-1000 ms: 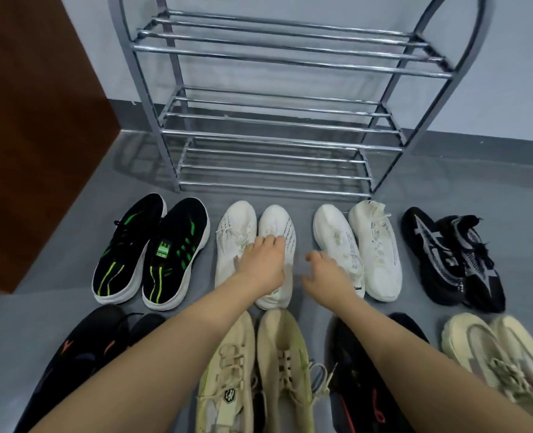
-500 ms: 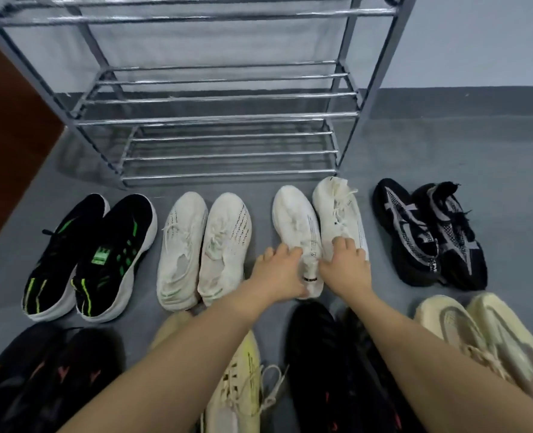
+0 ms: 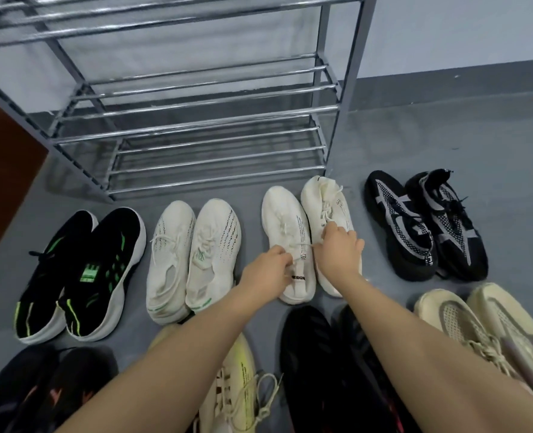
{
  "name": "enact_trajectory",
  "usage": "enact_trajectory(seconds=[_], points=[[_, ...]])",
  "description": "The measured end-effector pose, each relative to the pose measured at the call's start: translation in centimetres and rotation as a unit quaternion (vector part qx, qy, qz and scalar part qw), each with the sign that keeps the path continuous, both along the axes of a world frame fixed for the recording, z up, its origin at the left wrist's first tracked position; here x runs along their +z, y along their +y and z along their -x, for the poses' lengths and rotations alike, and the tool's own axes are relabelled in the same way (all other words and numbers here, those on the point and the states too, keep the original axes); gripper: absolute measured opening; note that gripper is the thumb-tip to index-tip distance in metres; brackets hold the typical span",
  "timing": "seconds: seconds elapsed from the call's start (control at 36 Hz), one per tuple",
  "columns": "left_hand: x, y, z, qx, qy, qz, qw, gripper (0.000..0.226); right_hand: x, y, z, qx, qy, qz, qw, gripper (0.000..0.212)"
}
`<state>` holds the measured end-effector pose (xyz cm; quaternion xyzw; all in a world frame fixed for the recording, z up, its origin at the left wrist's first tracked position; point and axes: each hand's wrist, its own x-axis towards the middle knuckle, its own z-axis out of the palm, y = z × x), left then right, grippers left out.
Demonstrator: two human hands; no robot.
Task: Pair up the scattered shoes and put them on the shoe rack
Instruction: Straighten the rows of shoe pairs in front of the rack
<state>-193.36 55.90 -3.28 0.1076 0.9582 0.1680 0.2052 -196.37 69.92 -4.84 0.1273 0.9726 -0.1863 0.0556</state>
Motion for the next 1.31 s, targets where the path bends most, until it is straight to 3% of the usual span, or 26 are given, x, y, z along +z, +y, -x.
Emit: enact_trajectory(seconds=[0.11,0.28,0.39,0.44,0.53,0.64,0.78,0.89,1.0,1.08,1.22,1.31], points=[[0.4,-0.1,-0.2,-0.008,-0.004,0.018,1.000,0.035,0.3,-0.3,-0.8,0.010,0.004,-0.008,1.000,0.020],[1.8,-0.1,0.3,-0.033,0.026,0.042,0.998,0.053,1.8,0.3,-2.0,0.064,0.095,-0.059,0.992,0.023],[3.8,-0.3,0.9,-0.011,0.161,0.014,0.987,0.068,3.2,-0.2,-1.8,0.127,0.191,-0.084,0.970,0.021],[4.7,-0.7,1.3,-0.024,0.227,0.038,0.973,0.070,4.0,-0.7,-1.8,0.149,0.243,-0.107,0.953,0.030],[5.5,-1.6,1.8,-0.062,0.275,0.075,0.956,0.066,5.5,-1.6,-1.8,0.200,0.308,-0.120,0.922,0.035],[6.7,-3.5,1.8,-0.051,0.302,0.084,0.948,0.039,7.1,-2.9,-1.8,0.248,0.350,-0.124,0.895,0.040],[7.0,-6.7,0.8,-0.047,0.265,0.126,0.955,0.040,7.3,-4.1,-1.7,0.272,0.324,-0.086,0.902,0.043],[6.9,-8.1,-0.3,-0.078,0.246,0.148,0.955,0.035,7.1,-4.7,-1.8,0.285,0.306,-0.066,0.906,0.033],[7.3,-8.3,-1.2,-0.102,0.284,0.132,0.944,0.028,6.5,-5.4,-2.1,0.248,0.272,-0.054,0.928,0.031],[7.0,-8.5,-1.3,-0.069,0.305,0.122,0.942,0.038,6.9,-5.5,-2.1,0.236,0.260,-0.018,0.936,0.015],[6.5,-8.1,-1.9,0.033,0.258,0.108,0.960,0.028,7.0,-5.3,-2.3,0.197,0.149,0.019,0.969,0.053],[6.4,-7.8,-2.1,0.067,0.242,0.143,0.957,0.028,6.2,-4.8,-2.8,0.190,0.053,-0.034,0.980,0.060]])
